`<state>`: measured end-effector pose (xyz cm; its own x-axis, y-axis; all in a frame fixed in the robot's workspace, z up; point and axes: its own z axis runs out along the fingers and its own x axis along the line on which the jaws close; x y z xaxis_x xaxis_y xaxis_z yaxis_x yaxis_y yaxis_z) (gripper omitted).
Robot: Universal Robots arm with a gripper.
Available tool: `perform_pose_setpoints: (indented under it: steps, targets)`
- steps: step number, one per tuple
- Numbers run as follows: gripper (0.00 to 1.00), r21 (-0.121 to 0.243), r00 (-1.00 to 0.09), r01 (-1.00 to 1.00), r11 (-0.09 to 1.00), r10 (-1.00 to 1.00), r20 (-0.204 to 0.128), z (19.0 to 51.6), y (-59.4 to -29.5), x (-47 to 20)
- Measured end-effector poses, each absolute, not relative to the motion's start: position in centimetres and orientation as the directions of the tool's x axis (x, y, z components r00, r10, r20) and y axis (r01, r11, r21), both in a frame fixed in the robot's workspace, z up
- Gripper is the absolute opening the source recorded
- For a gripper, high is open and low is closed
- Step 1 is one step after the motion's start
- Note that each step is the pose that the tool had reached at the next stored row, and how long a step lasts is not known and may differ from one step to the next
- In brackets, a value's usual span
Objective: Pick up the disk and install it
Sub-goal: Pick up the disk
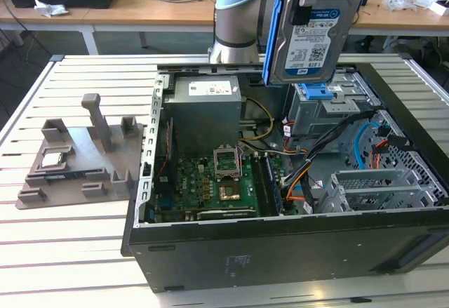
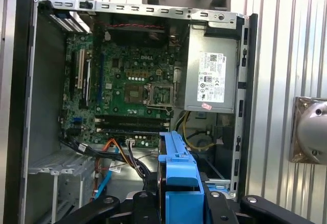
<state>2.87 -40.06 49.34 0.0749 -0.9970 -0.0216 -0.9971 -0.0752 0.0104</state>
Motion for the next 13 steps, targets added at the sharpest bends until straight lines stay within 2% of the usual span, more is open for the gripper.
perform_pose_setpoints:
  steps: [13]
  targets:
    - [0.37, 0.010, 0.075, -0.997, -0.075, -0.997, -0.022, 49.3, -42.3, 2.9]
